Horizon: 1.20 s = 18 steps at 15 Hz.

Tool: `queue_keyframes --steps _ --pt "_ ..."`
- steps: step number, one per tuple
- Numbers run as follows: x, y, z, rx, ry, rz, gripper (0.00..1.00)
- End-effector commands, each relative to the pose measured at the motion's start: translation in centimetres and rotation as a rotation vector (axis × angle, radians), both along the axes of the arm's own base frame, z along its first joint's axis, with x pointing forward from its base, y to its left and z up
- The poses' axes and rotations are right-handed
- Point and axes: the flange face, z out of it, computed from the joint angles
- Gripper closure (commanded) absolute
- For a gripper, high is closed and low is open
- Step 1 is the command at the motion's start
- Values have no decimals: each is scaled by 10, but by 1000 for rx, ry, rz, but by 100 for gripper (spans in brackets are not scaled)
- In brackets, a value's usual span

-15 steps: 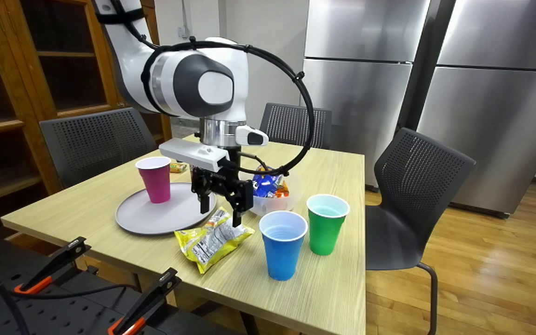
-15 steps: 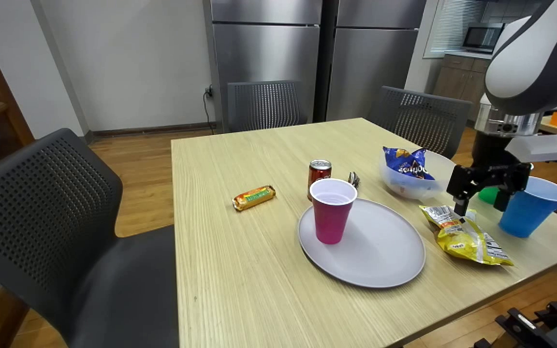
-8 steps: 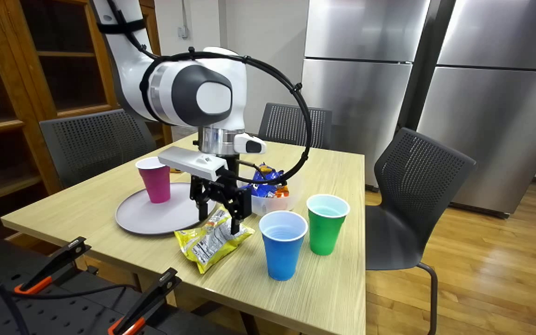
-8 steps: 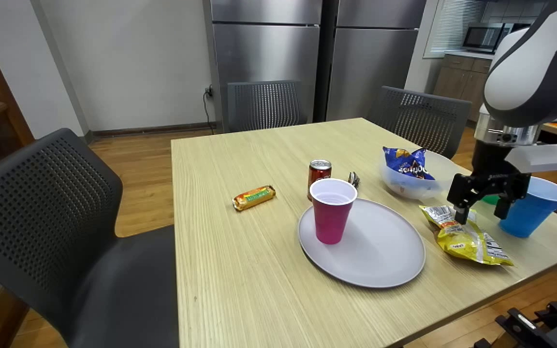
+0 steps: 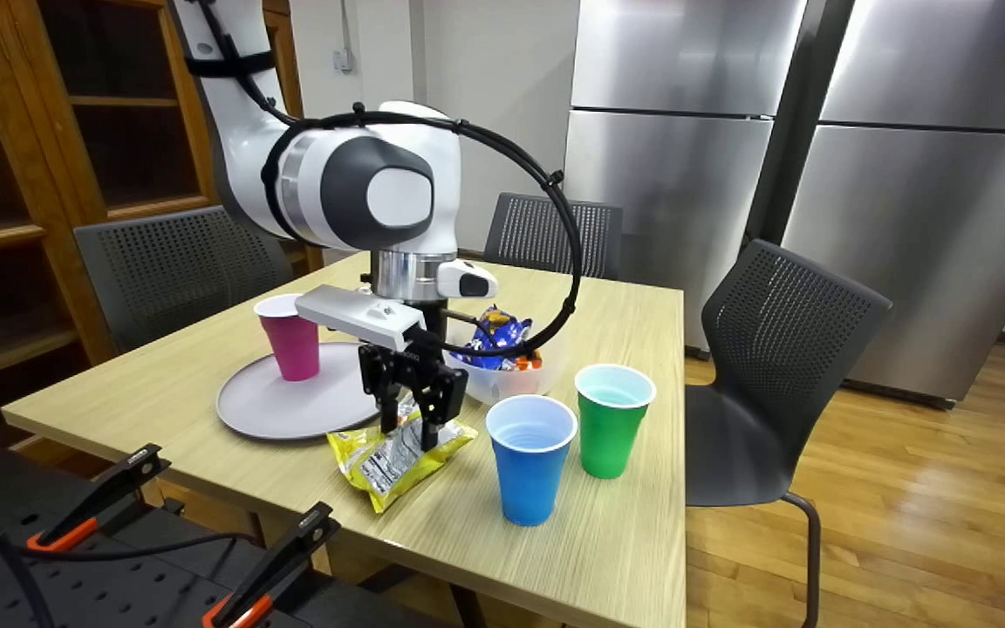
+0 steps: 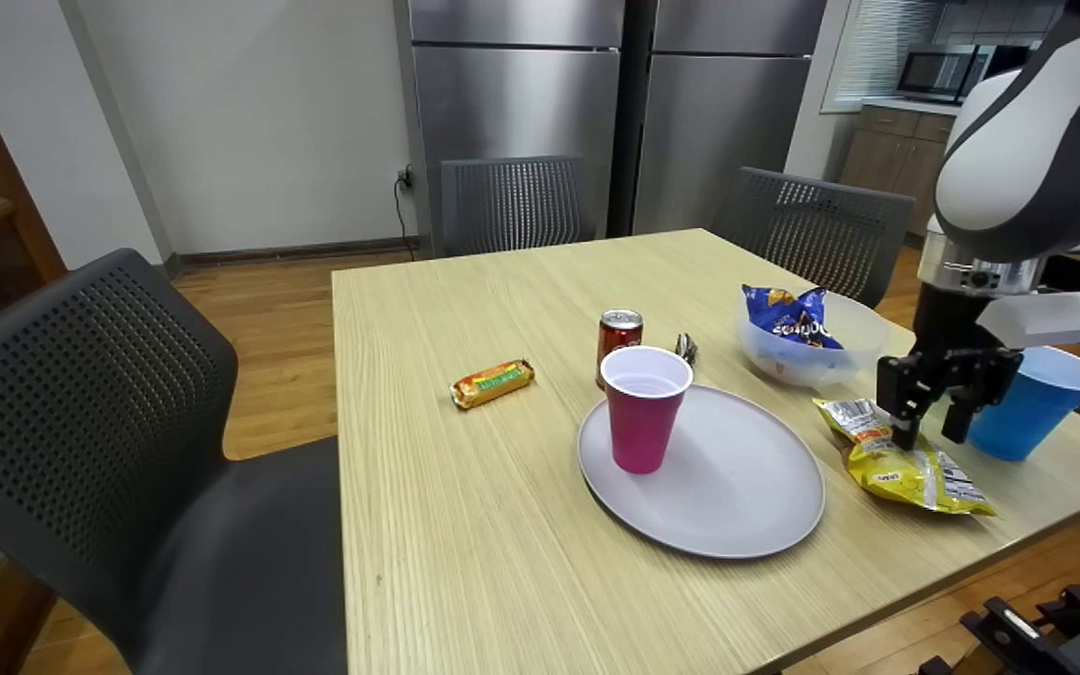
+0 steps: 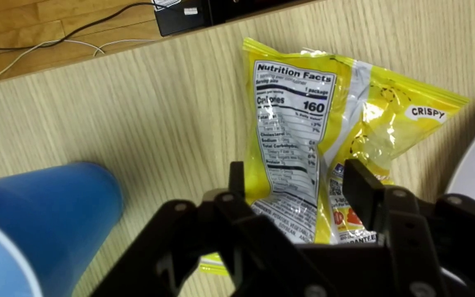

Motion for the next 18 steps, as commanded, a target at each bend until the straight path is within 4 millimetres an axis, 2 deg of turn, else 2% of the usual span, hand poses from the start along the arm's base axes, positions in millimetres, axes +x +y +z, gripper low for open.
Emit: queue_keyframes --steps 1,5,6,12,18 --pt "0 -1 2 7 -19 21 67" --pt "-1 -2 1 23 -20 17 97" --pt "-1 -2 1 26 -21 16 100" --pt "-3 -3 7 54 -35 29 100" --pt "-7 0 39 68 -89 88 100"
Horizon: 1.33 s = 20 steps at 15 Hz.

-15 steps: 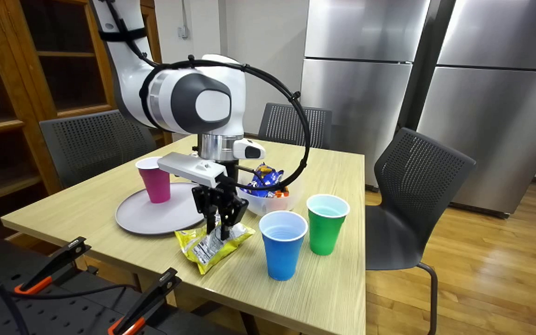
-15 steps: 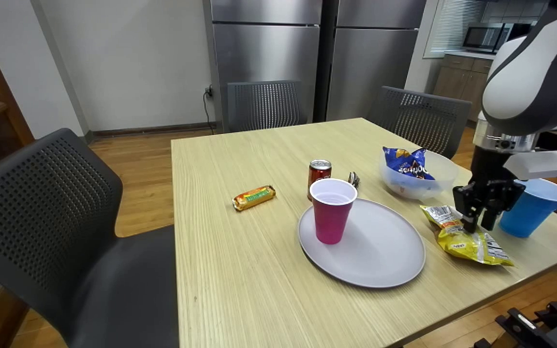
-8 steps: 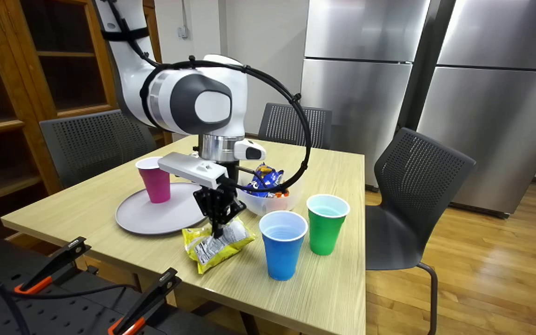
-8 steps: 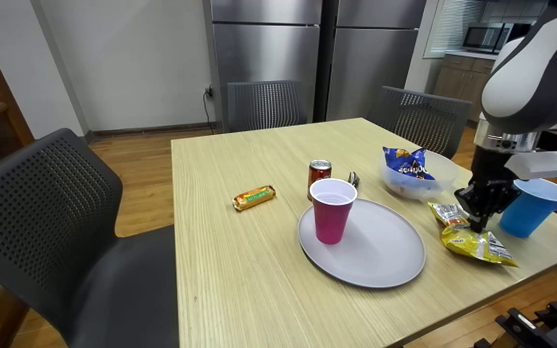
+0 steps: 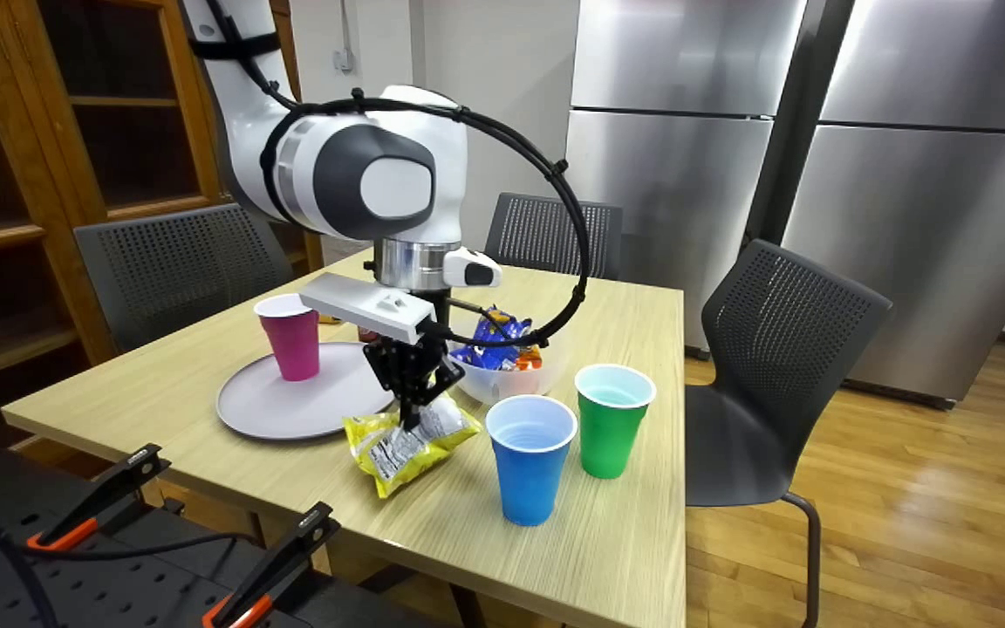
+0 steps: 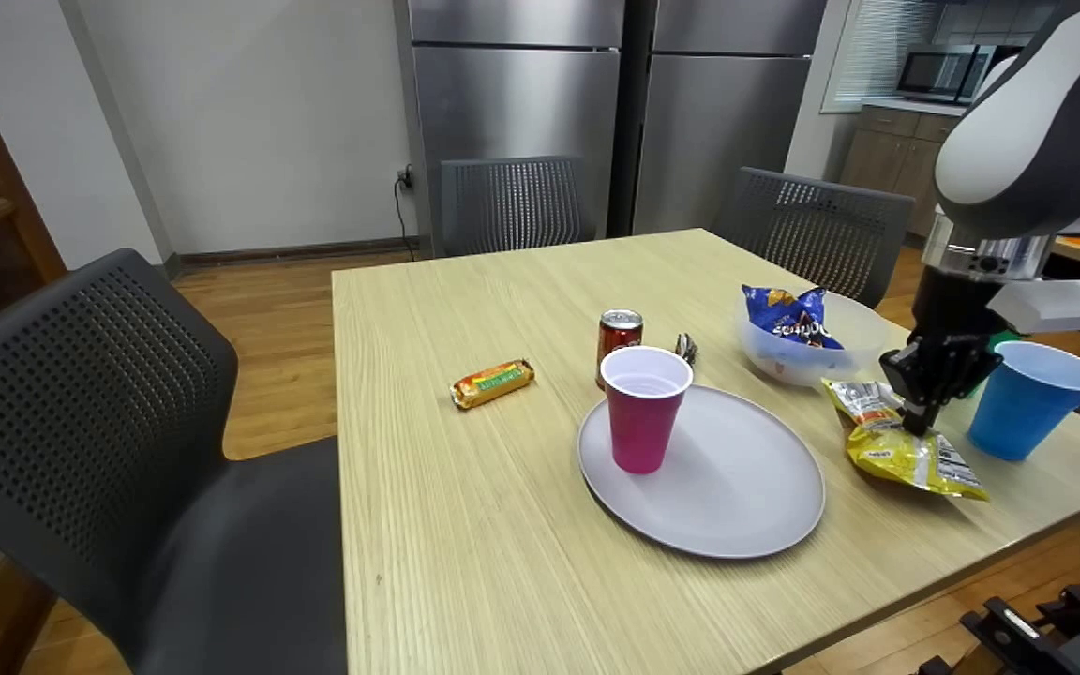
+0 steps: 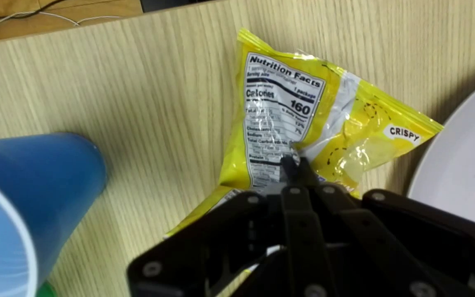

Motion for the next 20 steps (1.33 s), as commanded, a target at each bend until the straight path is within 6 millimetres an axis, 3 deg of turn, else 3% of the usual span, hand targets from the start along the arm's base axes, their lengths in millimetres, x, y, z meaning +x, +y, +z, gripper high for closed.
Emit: queue_keyframes --steps 1,11,16,20 --pt "-13 2 31 17 -41 35 100" --pt "-19 4 87 3 -148 32 100" --pt "2 -1 115 -2 -206 28 100" --pt "29 -4 130 15 -228 19 100"
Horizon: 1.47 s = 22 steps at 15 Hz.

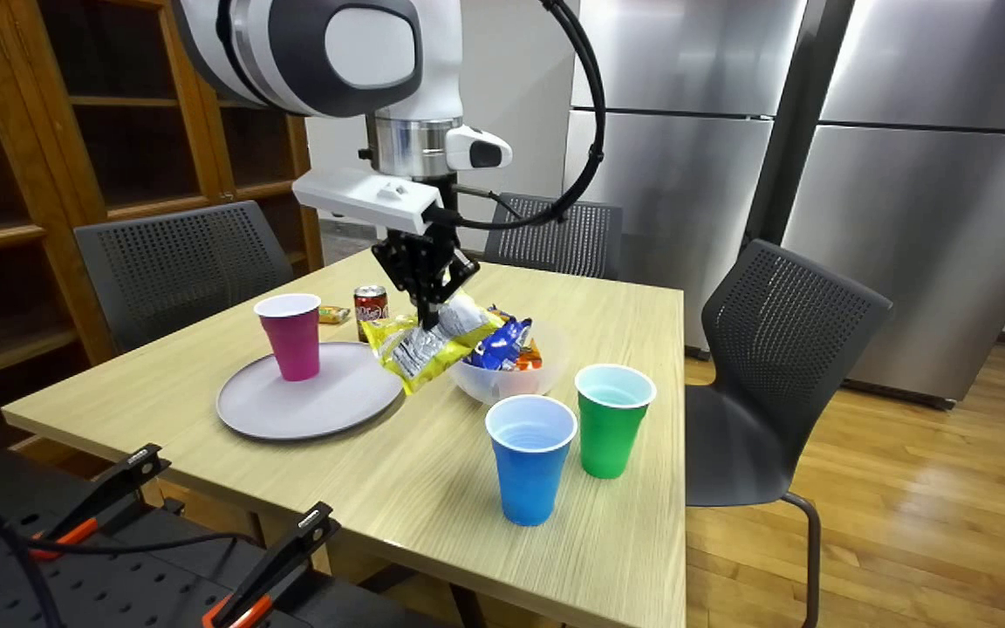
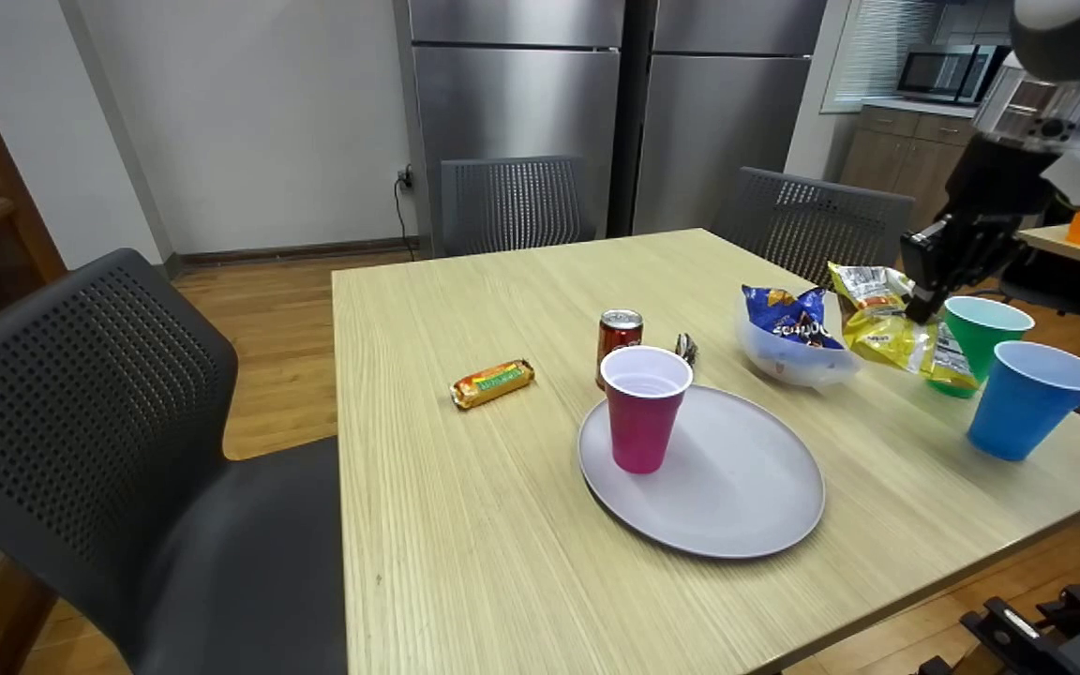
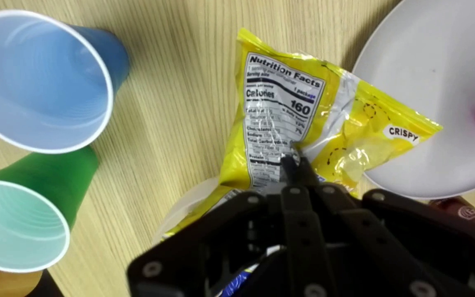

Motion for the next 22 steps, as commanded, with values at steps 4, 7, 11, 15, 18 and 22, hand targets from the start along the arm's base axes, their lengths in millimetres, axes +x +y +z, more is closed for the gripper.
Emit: queue_keyframes --steps 4,7,11,15,18,22 --pt "53 -9 32 34 -24 -4 100" --pt "80 -19 37 37 -23 -23 100" --pt "109 -36 25 31 9 -47 100" --pt "128 -52 -1 39 60 -67 100" --pt "139 -63 -20 52 85 -85 100" --pt "149 -80 -44 74 126 -108 100"
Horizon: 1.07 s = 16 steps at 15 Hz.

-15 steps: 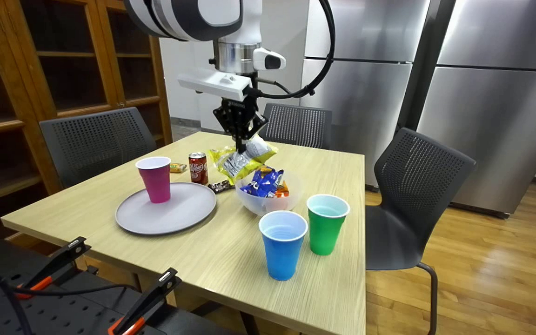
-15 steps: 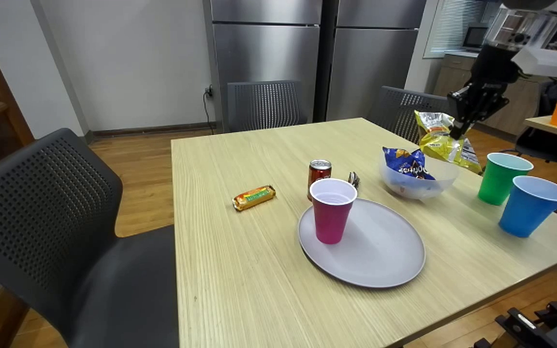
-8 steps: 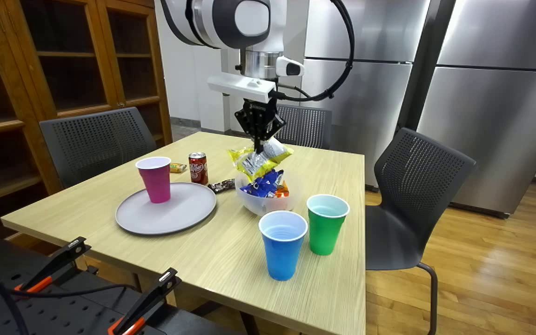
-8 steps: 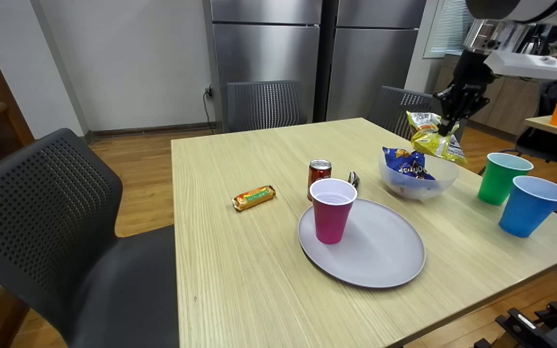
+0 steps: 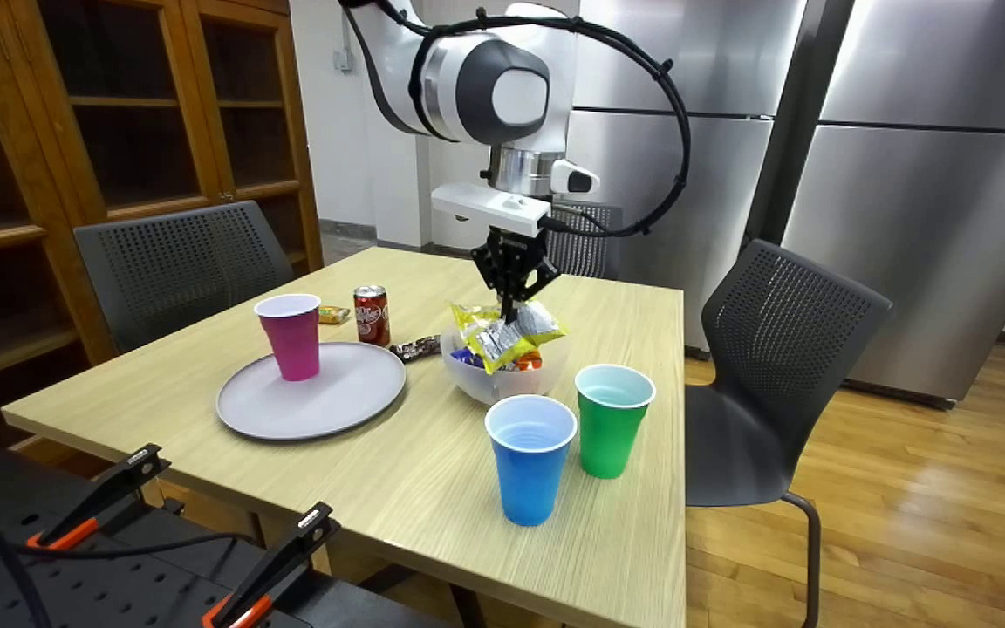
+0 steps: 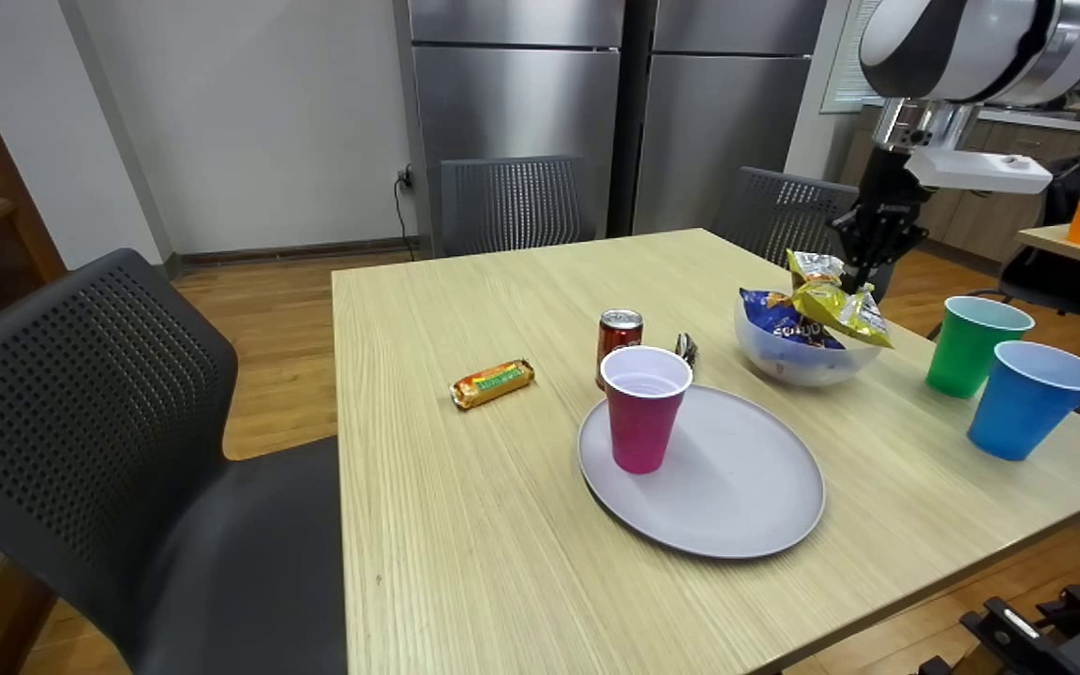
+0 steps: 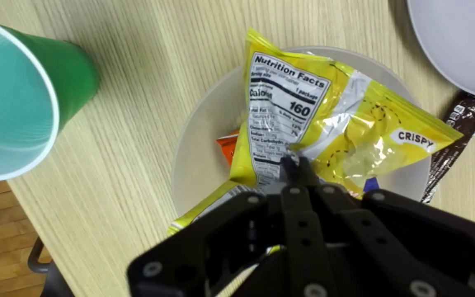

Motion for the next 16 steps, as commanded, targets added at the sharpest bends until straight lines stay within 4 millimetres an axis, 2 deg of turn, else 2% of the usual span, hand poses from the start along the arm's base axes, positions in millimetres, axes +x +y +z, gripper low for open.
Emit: queue_keyframes --steps 1,7,16 --pt "14 -16 -13 42 40 -35 100" --pt "17 -29 -27 63 86 -61 100" --pt "29 -23 -45 81 122 -73 100"
